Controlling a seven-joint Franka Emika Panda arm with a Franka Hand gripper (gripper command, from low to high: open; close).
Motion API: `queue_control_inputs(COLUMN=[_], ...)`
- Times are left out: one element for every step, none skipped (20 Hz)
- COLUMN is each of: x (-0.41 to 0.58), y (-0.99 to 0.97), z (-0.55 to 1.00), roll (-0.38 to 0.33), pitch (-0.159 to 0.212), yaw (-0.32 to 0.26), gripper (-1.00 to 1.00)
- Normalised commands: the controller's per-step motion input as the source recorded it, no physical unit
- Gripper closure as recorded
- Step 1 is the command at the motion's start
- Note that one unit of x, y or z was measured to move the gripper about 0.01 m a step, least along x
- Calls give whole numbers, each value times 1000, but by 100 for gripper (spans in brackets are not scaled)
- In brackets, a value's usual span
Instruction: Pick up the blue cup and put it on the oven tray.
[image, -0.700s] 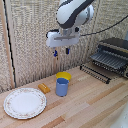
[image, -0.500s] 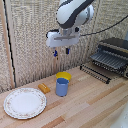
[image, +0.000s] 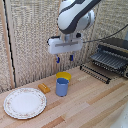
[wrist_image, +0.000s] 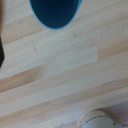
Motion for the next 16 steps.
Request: queue_control_inputs(x=[-83, -69, -37, 0, 0, 0, 0, 0, -20, -86, -129, -91, -37, -43, -11, -20], y=[0, 0, 0, 0, 0, -11, 0, 0, 0, 0, 0, -71, -149, -217, -309, -363], z=[-440, -451, -457, -449, -451, -443, -431, -423, -423, -369, -334, -311, -280, -286, -280, -289], roll=[-33, -32, -32, -25, -23, -21, -24, -26, -32, -33, -31, -16, -11, -9, 0, 0], pitch=[28, 16, 0, 0, 0, 0, 0, 0, 0, 0, 10, 34, 33, 17, 15, 18], yaw=[-71, -63, -49, -30, -17, -6, -4, -6, -3, -2, 0, 0, 0, 0, 0, 0], gripper=[-100, -100, -100, -100, -100, -100, -100, -100, -100, -100, -100, -100, -100, -100, -100, -100])
